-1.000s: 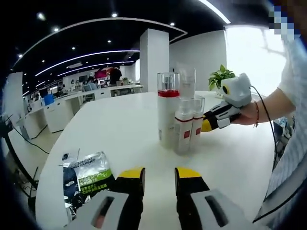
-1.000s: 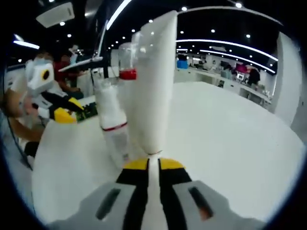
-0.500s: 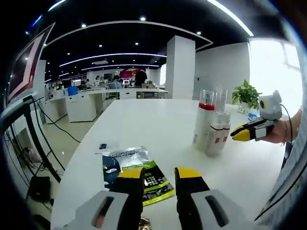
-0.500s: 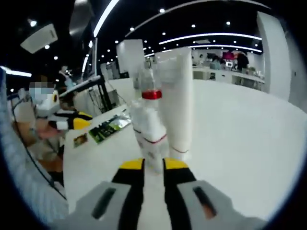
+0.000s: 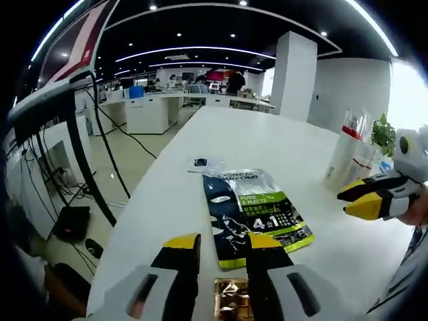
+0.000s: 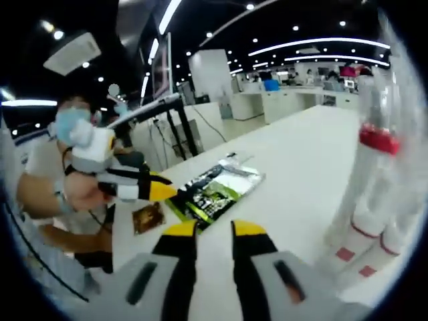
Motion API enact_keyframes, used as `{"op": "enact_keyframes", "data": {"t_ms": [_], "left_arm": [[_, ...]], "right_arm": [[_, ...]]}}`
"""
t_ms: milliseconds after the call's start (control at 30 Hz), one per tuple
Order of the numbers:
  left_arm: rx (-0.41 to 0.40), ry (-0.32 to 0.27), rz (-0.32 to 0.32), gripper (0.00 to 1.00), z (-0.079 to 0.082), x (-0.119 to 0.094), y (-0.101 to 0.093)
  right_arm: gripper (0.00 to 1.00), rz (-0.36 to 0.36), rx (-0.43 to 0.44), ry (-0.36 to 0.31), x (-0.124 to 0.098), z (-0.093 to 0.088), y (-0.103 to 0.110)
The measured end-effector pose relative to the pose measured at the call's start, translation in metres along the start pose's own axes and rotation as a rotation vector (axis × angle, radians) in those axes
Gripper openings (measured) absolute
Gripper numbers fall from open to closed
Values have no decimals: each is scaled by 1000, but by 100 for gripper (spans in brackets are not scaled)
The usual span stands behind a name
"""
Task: Arrange the skincare products in the storage area until every visible bottle or jar stands upright without overlapping.
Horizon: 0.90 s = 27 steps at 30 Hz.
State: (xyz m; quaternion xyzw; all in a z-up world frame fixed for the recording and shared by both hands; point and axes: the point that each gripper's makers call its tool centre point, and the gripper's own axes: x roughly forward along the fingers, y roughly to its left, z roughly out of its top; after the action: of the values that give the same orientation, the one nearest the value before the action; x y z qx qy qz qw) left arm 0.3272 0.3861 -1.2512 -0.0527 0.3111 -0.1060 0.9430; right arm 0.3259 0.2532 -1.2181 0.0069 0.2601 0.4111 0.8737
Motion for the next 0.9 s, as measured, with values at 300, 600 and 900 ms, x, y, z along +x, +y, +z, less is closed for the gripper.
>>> {"op": "enact_keyframes", "data": {"t_ms": [300,600,900], "left_arm": [[-38,46,7,25,-6,10,7],[6,91,-30,17,-8,16,-2],[-100,137,-60,1,-13,24,-6]], "right_arm": [[18,-31,71,122,33,-20,1],[11,-45,77,132,42,-21,9],[2,-72,43,166,46,-24,5]]}}
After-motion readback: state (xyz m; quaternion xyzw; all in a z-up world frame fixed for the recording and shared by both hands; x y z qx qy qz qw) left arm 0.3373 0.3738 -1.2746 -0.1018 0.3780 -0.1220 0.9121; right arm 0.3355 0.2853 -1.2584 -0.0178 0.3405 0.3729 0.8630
